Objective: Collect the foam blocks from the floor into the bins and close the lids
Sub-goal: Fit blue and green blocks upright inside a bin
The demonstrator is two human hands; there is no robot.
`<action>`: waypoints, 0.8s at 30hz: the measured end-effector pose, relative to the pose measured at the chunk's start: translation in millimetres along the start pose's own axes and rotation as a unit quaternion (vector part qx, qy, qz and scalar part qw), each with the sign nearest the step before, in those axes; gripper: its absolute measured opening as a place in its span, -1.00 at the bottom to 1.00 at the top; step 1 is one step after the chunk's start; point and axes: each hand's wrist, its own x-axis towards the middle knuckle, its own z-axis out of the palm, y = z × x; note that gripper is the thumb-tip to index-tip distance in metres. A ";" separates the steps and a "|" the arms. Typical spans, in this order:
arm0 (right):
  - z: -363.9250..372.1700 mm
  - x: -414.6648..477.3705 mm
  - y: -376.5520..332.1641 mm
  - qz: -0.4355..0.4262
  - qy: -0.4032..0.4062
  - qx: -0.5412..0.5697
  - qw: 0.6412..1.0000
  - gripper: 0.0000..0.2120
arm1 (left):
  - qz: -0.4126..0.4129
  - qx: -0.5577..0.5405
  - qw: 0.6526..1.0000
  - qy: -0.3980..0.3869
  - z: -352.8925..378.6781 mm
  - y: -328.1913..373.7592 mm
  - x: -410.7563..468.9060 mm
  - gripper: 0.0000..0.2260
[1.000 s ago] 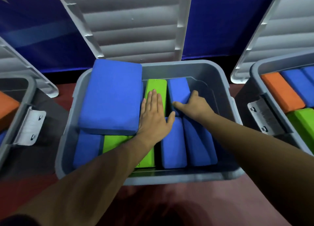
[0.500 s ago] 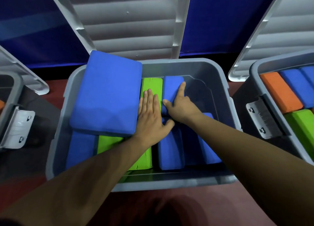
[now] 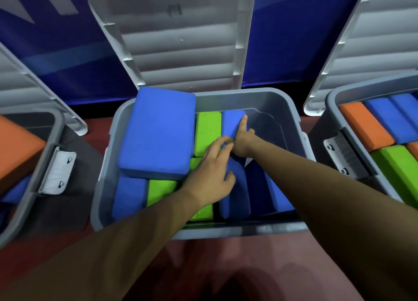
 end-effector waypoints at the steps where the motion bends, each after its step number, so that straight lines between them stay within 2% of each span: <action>1: -4.5 -3.6 -1.5 -0.009 0.016 -0.027 0.999 -0.14 | 0.027 -0.005 0.999 0.046 -13.6 6.1 -1.5 -0.49; 3: -14.4 -15.4 -9.6 -0.062 0.089 -0.047 0.993 -0.22 | 0.046 0.032 0.987 0.150 -45.0 7.5 6.4 -0.63; 5: -17.6 -32.7 -24.8 -0.133 0.159 0.001 0.978 -0.38 | 0.011 0.131 0.968 0.214 -78.6 -6.7 12.5 -0.67; 7: -12.2 -52.6 -43.6 -0.177 0.163 0.054 0.969 -0.50 | -0.099 0.239 0.946 0.194 -101.4 -31.9 6.6 -0.58; 9: 4.0 -66.7 -58.2 -0.195 0.110 0.063 0.973 -0.50 | -0.239 0.289 0.918 0.126 -112.5 -53.9 -5.5 -0.33; 11: 23.4 -81.3 -67.0 -0.209 0.073 0.046 0.974 -0.47 | -0.336 0.232 0.908 0.096 -117.1 -63.9 -12.0 -0.14; 13: 39.1 -89.0 -69.3 -0.203 0.071 0.073 0.974 -0.45 | -0.388 0.142 0.907 0.088 -114.8 -69.2 -12.6 -0.05; 17: 33.6 -92.1 -67.5 -0.211 0.080 0.220 0.949 -0.55 | -0.407 0.038 0.901 0.148 -111.8 -64.4 -11.3 -0.12; 19: 12.2 -94.6 -60.0 -0.212 0.077 0.287 0.931 -0.34 | -0.413 -0.024 0.893 0.178 -112.9 -58.3 -4.8 -0.19; 20: -0.7 -99.9 -54.4 -0.215 0.058 0.310 0.924 -0.33 | -0.414 -0.053 0.891 0.178 -111.2 -56.3 -1.2 -0.19; 22: -22.5 -105.8 -41.5 -0.226 0.029 0.309 0.923 -0.46 | -0.414 -0.104 0.886 0.179 -103.9 -50.2 3.5 -0.15; 24: -32.0 -108.1 -26.5 -0.220 0.033 0.329 0.918 -0.40 | -0.409 -0.169 0.873 0.206 -93.3 -41.6 3.9 -0.19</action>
